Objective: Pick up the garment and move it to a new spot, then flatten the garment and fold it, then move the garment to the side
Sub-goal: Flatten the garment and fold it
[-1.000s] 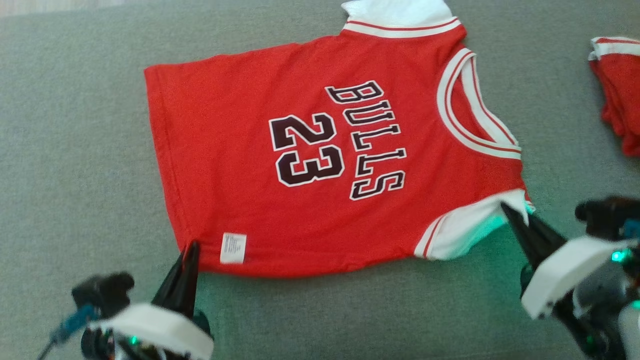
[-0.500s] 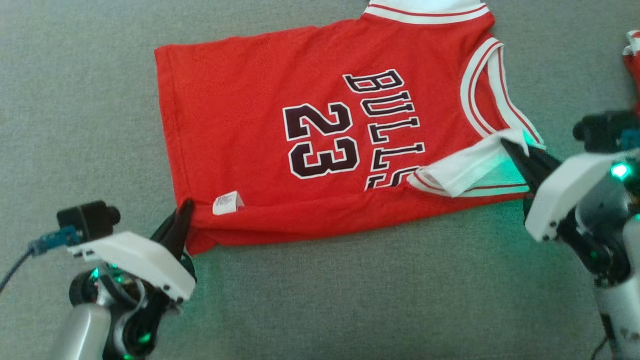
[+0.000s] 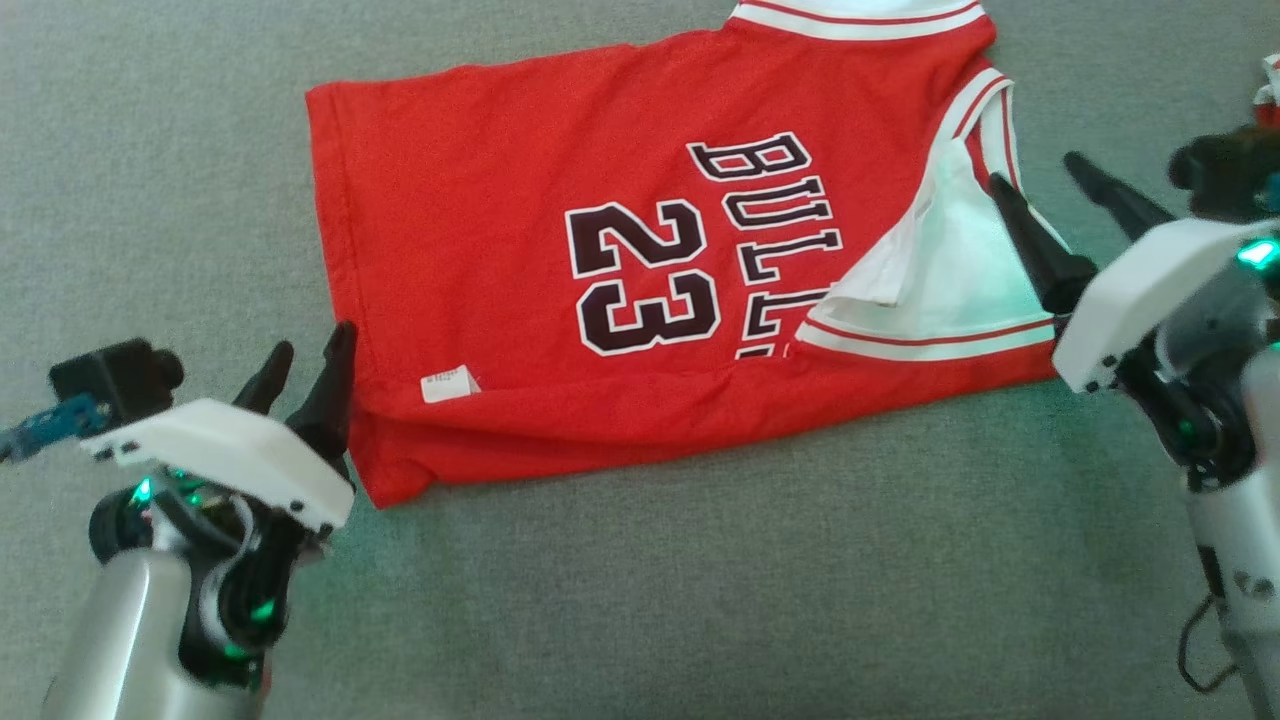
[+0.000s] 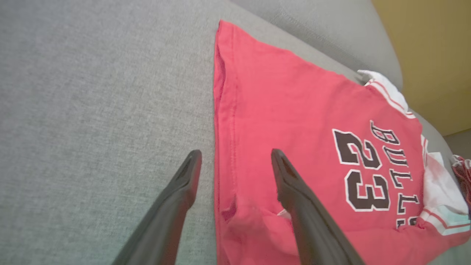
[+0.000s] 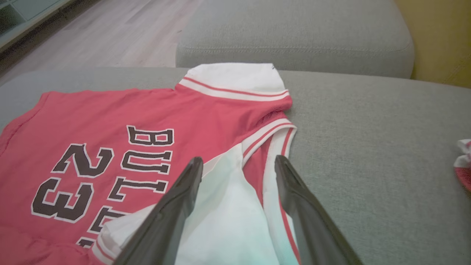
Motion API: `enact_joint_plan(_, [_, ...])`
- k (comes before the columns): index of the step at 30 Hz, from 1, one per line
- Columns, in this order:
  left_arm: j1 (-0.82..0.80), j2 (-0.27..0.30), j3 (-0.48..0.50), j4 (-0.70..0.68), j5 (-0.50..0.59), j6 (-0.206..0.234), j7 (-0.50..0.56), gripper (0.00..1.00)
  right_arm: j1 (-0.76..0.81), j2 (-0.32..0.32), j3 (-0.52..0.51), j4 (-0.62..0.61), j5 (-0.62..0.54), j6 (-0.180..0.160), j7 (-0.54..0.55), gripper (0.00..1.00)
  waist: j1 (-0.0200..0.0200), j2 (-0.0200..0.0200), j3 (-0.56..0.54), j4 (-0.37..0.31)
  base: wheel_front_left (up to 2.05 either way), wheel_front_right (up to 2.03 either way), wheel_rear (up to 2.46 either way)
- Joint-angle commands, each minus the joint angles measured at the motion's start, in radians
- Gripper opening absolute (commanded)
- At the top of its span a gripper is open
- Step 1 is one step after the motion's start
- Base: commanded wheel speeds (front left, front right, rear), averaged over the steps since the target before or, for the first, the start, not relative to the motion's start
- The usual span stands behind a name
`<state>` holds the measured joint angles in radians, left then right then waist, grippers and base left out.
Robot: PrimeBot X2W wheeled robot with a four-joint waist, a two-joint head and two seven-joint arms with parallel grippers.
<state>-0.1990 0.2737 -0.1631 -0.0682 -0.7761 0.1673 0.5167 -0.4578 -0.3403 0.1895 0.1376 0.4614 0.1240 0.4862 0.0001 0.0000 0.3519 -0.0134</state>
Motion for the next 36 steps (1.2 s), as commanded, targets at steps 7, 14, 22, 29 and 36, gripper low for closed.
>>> enact_joint_plan(7, [0.166, 0.021, 0.046, -0.163, 0.047, 0.001, -0.104, 1.0, 0.199, -0.061, -0.025, -0.182, -0.033, 0.007, 0.007, 1.0, -0.0001, 0.0, -0.008, -0.017, 0.0, 0.0, 0.0])
enact_joint_plan(14, [0.242, 0.02, -0.017, -0.187, 0.103, -0.004, -0.126, 1.0, 0.316, -0.069, -0.078, -0.254, -0.078, 0.007, 0.084, 1.0, -0.0001, 0.0, 0.034, -0.018, 0.0, 0.0, 0.0])
enact_joint_plan(22, [0.179, 0.021, -0.04, -0.115, 0.115, -0.016, -0.118, 1.0, 0.267, -0.052, -0.104, -0.208, -0.107, 0.007, 0.124, 1.0, -0.0001, 0.0, 0.063, -0.006, 0.0, 0.0, 0.0])
enact_joint_plan(29, [0.147, 0.02, -0.059, -0.068, 0.112, -0.025, -0.102, 1.0, 0.22, -0.051, -0.082, -0.152, -0.092, 0.007, 0.144, 1.0, -0.0001, 0.0, 0.073, -0.006, 0.0, 0.0, 0.0])
enact_joint_plan(36, [0.158, 0.032, -0.101, -0.053, 0.097, -0.054, -0.053, 0.0, 0.212, -0.05, -0.037, -0.11, -0.03, 0.007, 0.211, 0.73, -0.0001, 0.0, 0.07, -0.01, 0.0, 0.0, 0.0])
